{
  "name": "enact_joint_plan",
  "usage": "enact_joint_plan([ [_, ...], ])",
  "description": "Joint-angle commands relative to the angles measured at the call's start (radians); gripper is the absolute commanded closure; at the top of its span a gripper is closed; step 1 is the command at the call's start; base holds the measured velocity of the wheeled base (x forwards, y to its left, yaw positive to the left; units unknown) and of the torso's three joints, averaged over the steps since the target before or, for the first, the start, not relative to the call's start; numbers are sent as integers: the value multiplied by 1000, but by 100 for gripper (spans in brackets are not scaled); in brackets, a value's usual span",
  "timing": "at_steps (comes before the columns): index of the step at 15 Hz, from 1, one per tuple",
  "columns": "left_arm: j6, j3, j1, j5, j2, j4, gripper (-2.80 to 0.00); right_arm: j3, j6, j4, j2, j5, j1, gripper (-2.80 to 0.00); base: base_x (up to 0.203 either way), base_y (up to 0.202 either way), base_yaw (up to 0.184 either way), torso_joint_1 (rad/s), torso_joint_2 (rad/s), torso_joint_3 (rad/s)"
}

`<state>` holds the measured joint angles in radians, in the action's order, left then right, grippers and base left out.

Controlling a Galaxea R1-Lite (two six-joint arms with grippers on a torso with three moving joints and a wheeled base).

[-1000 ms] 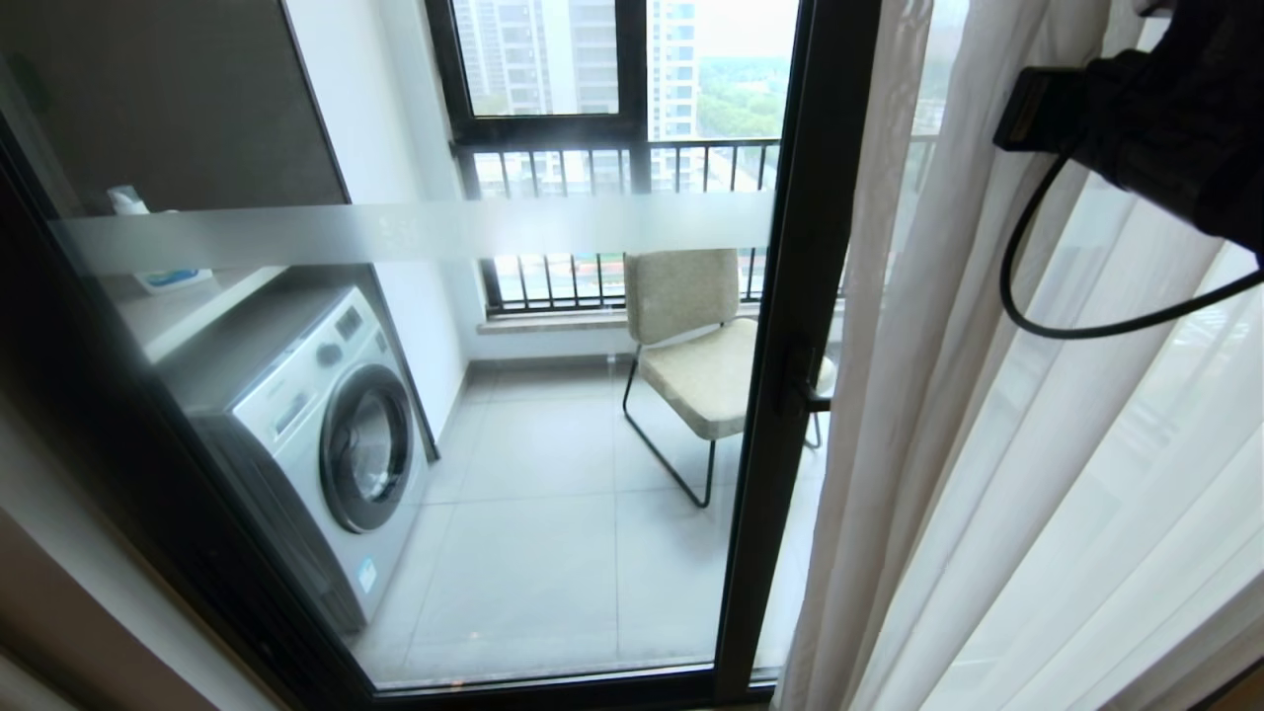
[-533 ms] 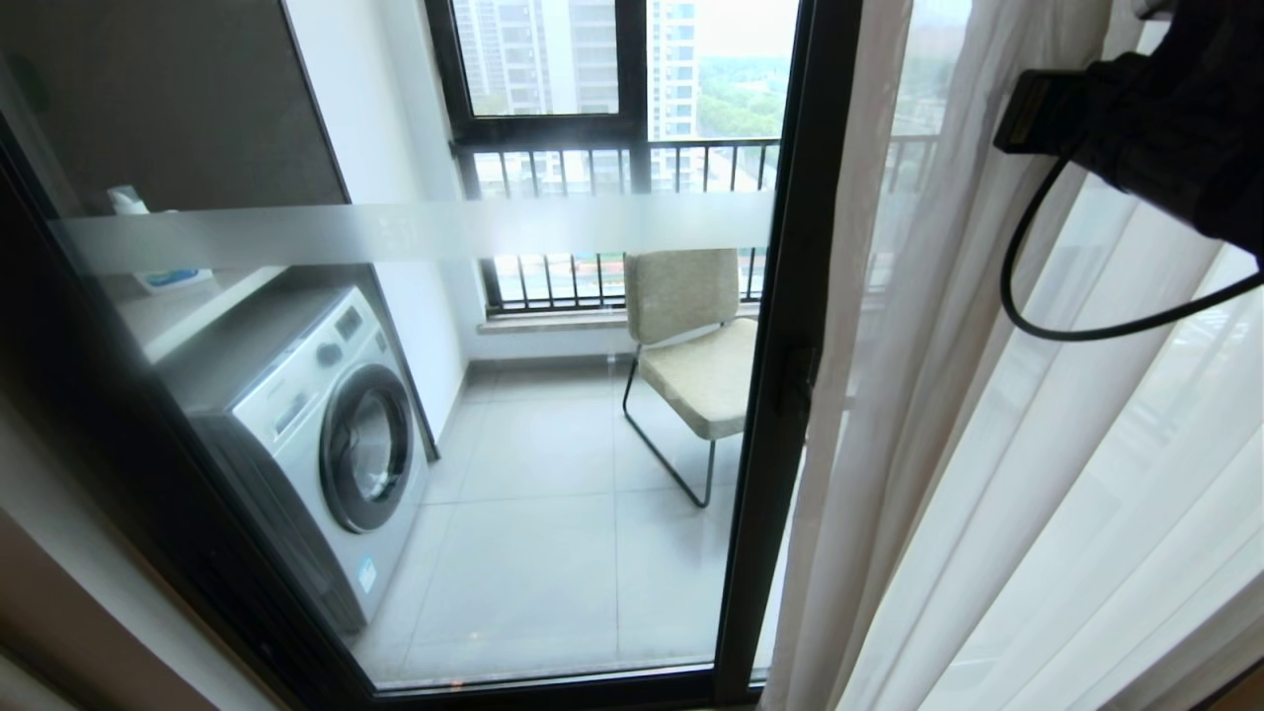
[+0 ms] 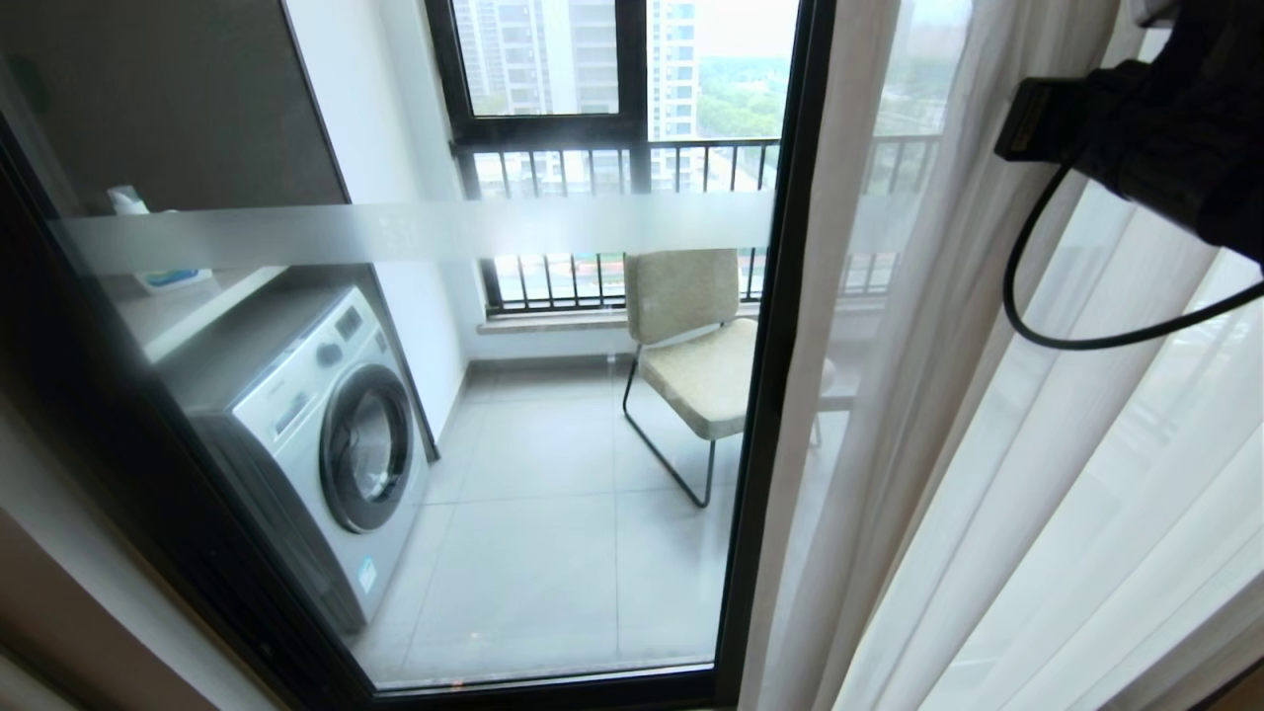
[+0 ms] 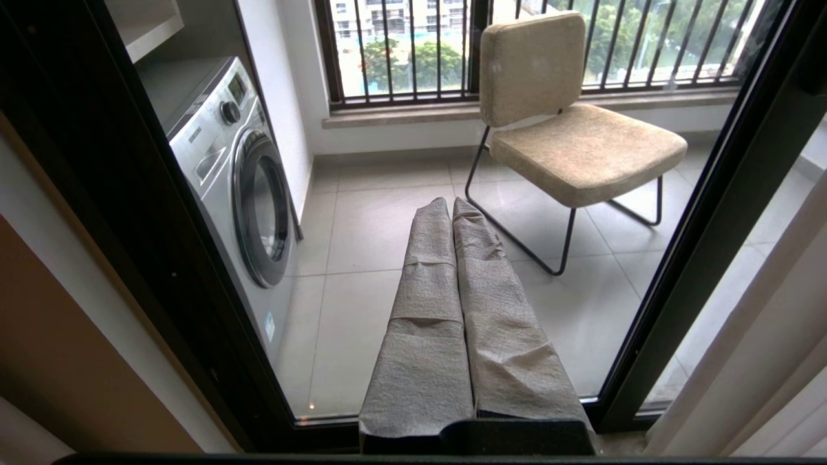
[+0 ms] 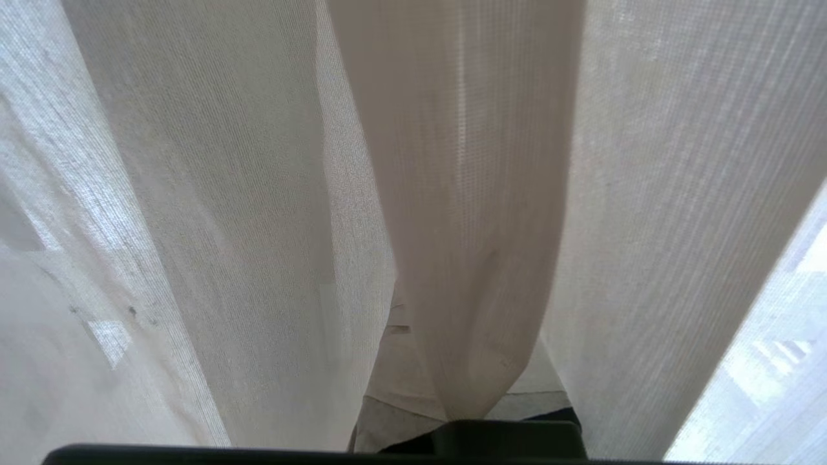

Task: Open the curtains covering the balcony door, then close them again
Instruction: Pull the inner curtains open on both sides

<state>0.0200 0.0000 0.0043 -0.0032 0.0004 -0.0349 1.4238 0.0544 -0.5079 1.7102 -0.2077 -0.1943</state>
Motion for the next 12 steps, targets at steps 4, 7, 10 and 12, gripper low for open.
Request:
enact_joint_plan([
  [4, 0, 0, 0, 0, 0, 0, 0, -3, 1, -3, -1, -1, -1, 0, 0, 0, 0, 0, 0, 0],
  [7, 0, 0, 0, 0, 0, 0, 0, -19, 1, -5, -3, -1, -1, 0, 0, 0, 0, 0, 0, 0],
  [10, 0, 0, 0, -1, 0, 0, 0, -23, 2, -46, -1, 1, -1, 0, 0, 0, 0, 0, 0, 0],
  [12, 0, 0, 0, -1, 0, 0, 0, -23, 1, -46, -1, 1, -1, 0, 116, 0, -4, -14, -2, 4],
])
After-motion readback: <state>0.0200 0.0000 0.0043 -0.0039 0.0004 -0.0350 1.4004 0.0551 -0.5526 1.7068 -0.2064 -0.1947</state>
